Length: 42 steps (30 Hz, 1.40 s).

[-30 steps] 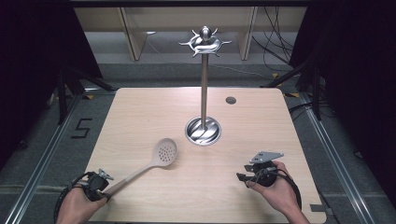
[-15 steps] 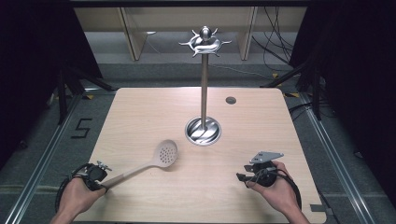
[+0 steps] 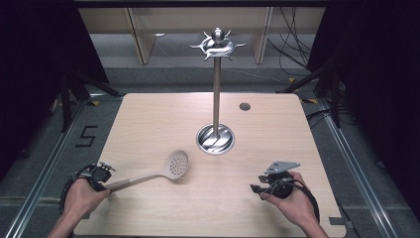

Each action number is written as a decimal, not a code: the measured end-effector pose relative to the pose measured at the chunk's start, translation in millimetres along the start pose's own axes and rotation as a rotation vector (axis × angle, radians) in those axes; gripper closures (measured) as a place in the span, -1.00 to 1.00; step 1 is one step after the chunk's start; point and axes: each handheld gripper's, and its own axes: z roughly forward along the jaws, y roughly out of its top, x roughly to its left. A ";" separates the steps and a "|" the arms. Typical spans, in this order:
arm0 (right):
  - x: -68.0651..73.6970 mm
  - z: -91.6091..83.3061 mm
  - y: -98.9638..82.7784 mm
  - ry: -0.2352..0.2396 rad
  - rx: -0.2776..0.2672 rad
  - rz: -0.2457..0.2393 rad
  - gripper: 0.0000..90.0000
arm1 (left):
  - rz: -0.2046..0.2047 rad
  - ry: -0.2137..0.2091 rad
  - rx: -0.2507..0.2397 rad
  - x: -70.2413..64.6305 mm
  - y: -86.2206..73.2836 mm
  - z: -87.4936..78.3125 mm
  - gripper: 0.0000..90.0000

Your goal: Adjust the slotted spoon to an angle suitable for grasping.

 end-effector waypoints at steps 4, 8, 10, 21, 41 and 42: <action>-0.5 -2.5 0.6 0.001 0.026 -0.003 0.16 | -0.006 0.007 -0.002 8.8 8.4 2.4 0.99; -0.6 -2.5 0.6 0.002 0.022 -0.003 0.16 | -0.018 0.008 -0.003 18.1 16.4 5.0 0.99; -1.3 -1.8 0.2 -0.004 0.015 -0.020 0.16 | -0.024 0.005 -0.002 21.7 20.1 6.2 0.99; -0.3 0.0 -0.4 -0.005 -0.006 -0.016 0.16 | -0.043 0.017 0.034 31.9 37.3 17.1 0.99; -0.8 0.2 -0.7 -0.006 -0.009 -0.019 0.16 | -0.132 0.024 0.020 44.4 69.5 26.9 0.99; -0.7 0.0 -0.6 -0.005 -0.007 -0.017 0.16 | -0.131 0.029 0.024 44.6 71.3 26.9 0.99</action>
